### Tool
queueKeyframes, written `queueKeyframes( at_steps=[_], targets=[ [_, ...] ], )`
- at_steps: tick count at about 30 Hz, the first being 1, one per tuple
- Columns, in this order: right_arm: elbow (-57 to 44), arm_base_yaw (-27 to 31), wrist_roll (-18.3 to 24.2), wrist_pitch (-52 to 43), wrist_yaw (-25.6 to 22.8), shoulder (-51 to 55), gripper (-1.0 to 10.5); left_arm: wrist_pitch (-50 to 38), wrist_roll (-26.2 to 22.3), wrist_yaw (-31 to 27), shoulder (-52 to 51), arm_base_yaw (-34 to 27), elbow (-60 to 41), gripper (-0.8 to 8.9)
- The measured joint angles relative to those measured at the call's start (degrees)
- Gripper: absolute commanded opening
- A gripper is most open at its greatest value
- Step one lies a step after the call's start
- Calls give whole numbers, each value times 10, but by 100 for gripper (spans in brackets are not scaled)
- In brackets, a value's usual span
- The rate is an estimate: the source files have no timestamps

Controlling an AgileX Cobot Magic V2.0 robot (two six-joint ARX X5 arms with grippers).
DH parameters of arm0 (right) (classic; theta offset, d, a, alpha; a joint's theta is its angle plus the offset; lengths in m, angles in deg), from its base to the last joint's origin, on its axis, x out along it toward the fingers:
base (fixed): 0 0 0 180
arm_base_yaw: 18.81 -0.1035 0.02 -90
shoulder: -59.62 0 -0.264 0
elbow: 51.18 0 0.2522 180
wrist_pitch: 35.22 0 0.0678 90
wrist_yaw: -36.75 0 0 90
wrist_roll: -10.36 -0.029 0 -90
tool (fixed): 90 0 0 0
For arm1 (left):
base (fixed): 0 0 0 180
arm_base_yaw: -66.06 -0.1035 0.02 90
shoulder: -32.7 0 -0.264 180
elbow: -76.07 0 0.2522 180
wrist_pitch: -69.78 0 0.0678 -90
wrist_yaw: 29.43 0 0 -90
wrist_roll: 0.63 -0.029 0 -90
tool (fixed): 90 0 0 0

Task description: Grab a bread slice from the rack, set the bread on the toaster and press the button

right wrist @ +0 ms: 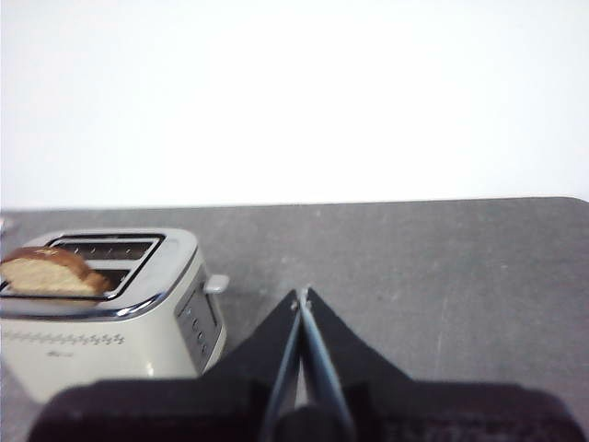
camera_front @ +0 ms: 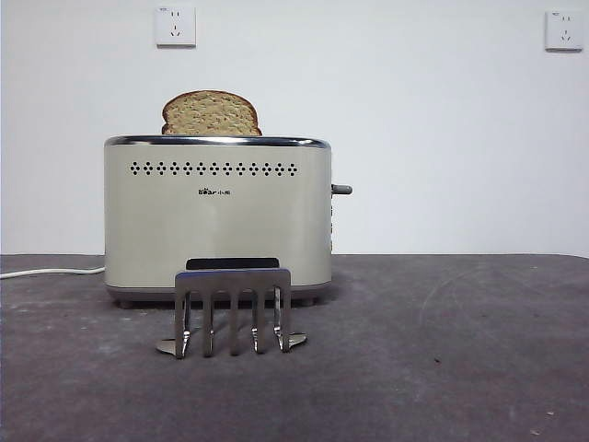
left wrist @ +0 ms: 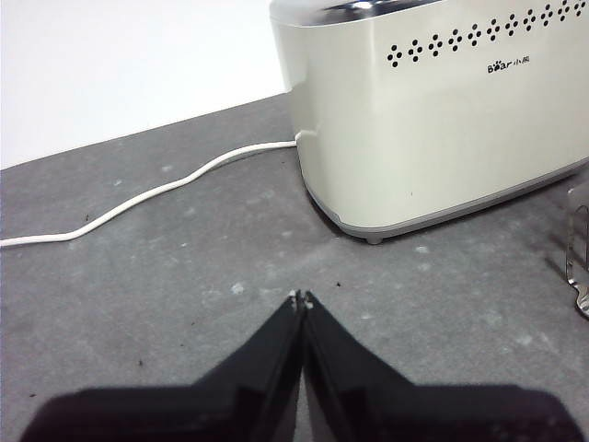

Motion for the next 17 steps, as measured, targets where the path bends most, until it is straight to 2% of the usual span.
queueKeyframes(
  at_steps=[4, 8, 13, 17],
  targets=[
    [-146, 3, -3, -129, 0, 73, 1, 0, 0, 0, 0, 0, 0, -4],
    [-257, 6, -3, -211, -4, 128, 1, 0, 0, 0, 0, 0, 0, -4],
    [-372, 7, -6, -231, -52, 177, 1, 0, 0, 0, 0, 0, 0, -4],
    [-434, 8, -9, -235, -71, 211, 1, 0, 0, 0, 0, 0, 0, -4]
  ],
)
